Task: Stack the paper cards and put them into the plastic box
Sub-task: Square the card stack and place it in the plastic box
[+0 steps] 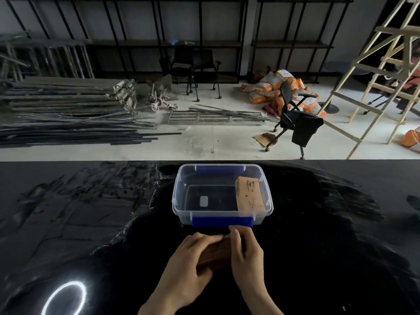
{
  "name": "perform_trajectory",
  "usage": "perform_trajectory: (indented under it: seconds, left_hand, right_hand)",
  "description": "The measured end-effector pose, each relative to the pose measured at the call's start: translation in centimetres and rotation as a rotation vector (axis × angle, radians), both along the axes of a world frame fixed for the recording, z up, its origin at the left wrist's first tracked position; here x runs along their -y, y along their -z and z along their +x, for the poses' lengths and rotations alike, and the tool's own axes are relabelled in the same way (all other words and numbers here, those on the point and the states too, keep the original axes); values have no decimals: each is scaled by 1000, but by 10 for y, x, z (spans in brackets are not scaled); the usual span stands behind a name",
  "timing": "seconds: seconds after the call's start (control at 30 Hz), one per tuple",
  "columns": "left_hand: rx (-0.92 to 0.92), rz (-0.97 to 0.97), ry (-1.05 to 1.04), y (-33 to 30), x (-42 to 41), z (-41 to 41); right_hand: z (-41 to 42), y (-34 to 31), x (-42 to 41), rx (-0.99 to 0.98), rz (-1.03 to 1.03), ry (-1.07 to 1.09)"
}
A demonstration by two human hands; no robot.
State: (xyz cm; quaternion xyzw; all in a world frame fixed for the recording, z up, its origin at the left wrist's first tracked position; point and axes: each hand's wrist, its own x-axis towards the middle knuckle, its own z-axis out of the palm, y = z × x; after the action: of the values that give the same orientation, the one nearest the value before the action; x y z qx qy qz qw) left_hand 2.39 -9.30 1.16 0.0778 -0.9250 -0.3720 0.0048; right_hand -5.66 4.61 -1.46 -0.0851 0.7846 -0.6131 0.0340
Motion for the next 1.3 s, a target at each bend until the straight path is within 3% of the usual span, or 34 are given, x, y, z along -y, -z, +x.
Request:
perform_trajectory:
  seconds: [0.07, 0.17, 0.23, 0.4, 0.53, 0.7, 0.8, 1.03, 1.3]
  left_hand:
    - [-120, 143, -154, 12, -6, 8]
    - [-177, 639, -479, 17, -25, 11]
    - [-193, 806, -585, 11, -38, 3]
    - [-337, 749, -751, 5, -39, -19]
    - [-310, 611, -753, 18, -37, -18]
    - [-317, 735, -896, 15, -43, -29]
    - [-372, 651, -913, 7, -47, -37]
    - [-376, 586, -1042, 21, -45, -46]
    - [-408, 553, -1002, 30, -39, -47]
  right_hand:
    - [0, 2, 0, 24, 4, -4]
    - [3, 5, 3, 63, -20, 22]
    - [5, 5, 6, 80, -48, 60]
    - [6, -1, 8, 140, -91, 98]
    - [4, 7, 8, 6, 17, 114]
    - [3, 8, 12, 66, -65, 174]
    - [-2, 3, 16, 101, -150, 223]
    - [-3, 13, 24, 33, -95, 304]
    - [-5, 19, 27, 20, -59, 311]
